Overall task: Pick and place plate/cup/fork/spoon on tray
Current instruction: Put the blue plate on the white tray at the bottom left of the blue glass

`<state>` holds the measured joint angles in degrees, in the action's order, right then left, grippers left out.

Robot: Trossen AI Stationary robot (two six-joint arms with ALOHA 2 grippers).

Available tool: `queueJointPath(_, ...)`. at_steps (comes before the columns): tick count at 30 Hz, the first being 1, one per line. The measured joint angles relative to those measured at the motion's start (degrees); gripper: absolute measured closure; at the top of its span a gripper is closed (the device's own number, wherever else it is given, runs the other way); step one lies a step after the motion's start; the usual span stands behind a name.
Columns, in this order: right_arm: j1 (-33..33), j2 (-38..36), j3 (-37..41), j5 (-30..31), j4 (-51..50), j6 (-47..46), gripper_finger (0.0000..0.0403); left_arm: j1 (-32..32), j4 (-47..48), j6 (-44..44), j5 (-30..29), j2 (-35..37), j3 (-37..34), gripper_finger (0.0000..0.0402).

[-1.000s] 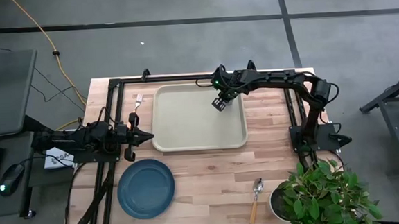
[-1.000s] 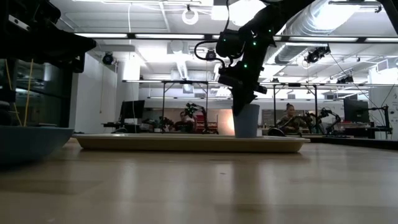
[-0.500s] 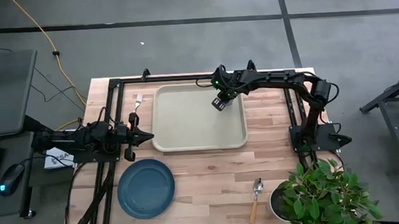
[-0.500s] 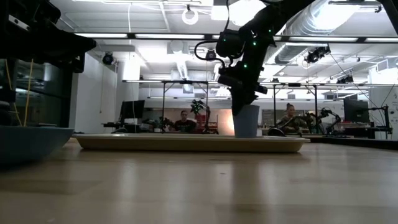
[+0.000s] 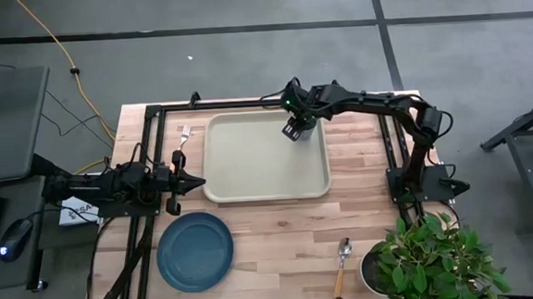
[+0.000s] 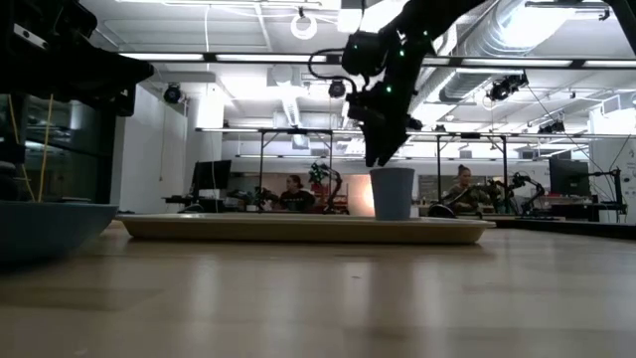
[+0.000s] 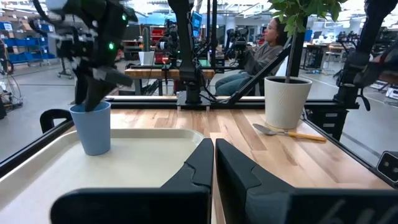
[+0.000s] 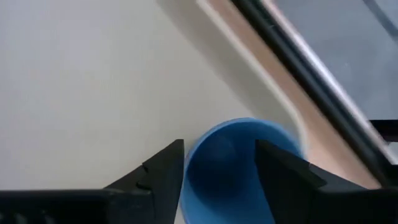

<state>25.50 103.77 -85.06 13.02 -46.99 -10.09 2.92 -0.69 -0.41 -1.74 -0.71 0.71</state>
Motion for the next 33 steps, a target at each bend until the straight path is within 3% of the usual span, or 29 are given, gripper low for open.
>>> queueJointPath(8,-3.5,-1.7,-5.6,-1.0,-7.1,4.3,0.0210,0.0,0.0,0.0,0.0,0.0,0.0,0.0401)
queueJointPath(12,-7.9,-7.4,-0.7,-1.1,-6.0,6.1,0.0210,0.0,0.0,0.0,0.0,0.0,0.0,0.0401)
queueJointPath(16,-13.1,-18.2,9.2,2.3,-0.5,4.8,0.0210,0.0,0.0,0.0,0.0,0.0,0.0,0.0401)
queueJointPath(21,-19.7,-35.9,28.2,2.0,15.9,-0.2,0.0210,0.0,0.0,0.0,0.0,0.0,0.0,0.0401)
queueJointPath(25,-24.5,-47.2,42.6,1.3,36.3,-0.1,0.0210,0.0,0.0,0.0,0.0,0.0,0.0,0.0401)
queueJointPath(30,-27.8,-53.9,54.9,0.0,63.1,5.9,0.0210,0.0,-0.6,0.1,-0.3,0.0,0.0,0.0401)
queueJointPath(33,-28.6,-54.8,59.4,-0.8,73.8,9.9,0.0210,0.0,-0.9,0.0,-0.8,0.0,0.0,0.0401)
